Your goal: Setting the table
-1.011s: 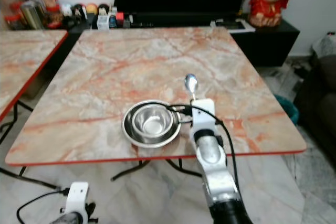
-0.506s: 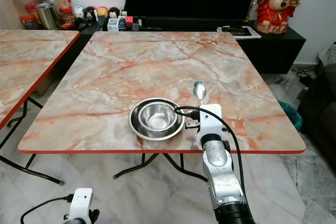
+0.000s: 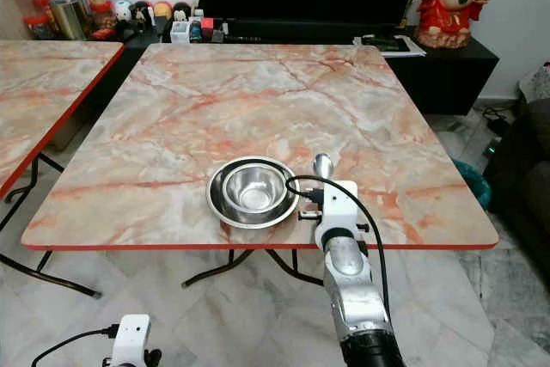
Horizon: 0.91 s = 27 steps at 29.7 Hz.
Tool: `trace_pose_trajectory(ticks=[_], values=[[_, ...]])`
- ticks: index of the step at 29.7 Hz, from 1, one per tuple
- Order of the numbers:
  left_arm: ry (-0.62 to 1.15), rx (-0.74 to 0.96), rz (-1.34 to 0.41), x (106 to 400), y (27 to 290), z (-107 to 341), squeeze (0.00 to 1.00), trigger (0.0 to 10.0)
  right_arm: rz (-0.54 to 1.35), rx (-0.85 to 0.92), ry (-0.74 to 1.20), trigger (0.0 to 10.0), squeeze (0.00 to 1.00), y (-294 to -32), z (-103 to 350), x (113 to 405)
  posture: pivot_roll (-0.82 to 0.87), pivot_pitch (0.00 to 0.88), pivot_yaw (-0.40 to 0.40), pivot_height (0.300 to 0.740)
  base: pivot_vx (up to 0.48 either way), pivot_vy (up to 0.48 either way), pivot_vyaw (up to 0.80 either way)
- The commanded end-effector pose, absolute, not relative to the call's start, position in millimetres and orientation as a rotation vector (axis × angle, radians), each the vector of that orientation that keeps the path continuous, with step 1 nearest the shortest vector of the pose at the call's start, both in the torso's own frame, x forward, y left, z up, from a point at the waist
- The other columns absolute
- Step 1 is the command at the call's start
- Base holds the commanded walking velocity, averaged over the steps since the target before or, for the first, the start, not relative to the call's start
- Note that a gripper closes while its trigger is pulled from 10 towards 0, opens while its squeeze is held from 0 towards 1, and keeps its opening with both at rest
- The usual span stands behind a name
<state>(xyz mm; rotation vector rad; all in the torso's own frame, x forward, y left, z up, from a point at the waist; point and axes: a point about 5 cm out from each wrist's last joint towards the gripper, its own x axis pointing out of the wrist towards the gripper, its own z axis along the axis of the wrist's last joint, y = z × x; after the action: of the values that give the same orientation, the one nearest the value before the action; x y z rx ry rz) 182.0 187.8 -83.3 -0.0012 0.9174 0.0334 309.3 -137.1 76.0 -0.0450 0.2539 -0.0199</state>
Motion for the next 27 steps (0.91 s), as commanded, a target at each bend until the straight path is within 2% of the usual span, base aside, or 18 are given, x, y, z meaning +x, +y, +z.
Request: trace_pose_trajectory(ticks=[1,27], values=[[0.917,-0.006,0.047,178.5,189.3,-84.5,0.0,10.0,-0.023,-0.034,0.275,10.0,0.0,-135.2,74.4,311.7,-0.02,0.005,-0.051,0.736,0.0,0.0,0.0],[0.926,0.007,0.062,174.3,197.8,-85.2,0.0,10.0,-0.086,-0.026,0.336,10.0,0.0,-139.4,61.2,317.4,0.0,0.016,-0.042,0.736,0.0,0.0,0.0]])
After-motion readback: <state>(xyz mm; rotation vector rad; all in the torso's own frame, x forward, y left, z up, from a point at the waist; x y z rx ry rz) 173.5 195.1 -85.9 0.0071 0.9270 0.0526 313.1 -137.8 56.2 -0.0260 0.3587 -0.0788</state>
